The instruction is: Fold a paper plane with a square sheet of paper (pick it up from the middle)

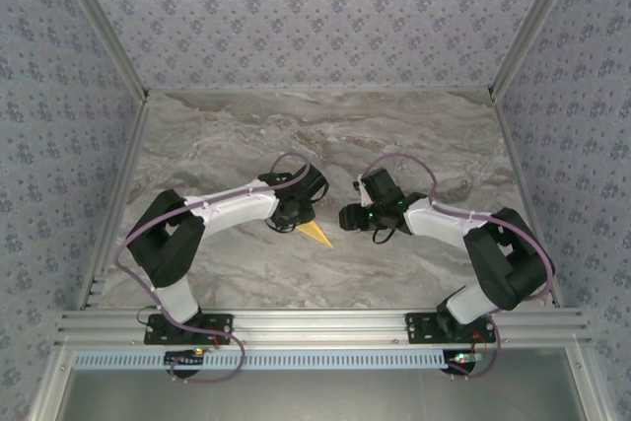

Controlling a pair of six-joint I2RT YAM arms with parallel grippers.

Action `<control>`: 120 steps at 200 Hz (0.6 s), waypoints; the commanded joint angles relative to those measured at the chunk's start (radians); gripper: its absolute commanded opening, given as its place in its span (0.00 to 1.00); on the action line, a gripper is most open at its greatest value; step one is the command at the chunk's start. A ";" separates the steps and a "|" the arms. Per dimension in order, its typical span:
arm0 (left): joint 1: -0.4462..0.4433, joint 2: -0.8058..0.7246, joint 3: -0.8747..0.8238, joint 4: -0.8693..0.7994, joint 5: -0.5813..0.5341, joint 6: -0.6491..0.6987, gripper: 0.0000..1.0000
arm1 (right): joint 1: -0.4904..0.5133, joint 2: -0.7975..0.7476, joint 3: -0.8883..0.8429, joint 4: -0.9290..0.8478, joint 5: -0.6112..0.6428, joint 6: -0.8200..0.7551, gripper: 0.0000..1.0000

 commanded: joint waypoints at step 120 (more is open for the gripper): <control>0.004 -0.224 -0.039 0.188 0.077 0.240 0.02 | -0.088 -0.200 -0.021 -0.061 0.058 0.093 0.60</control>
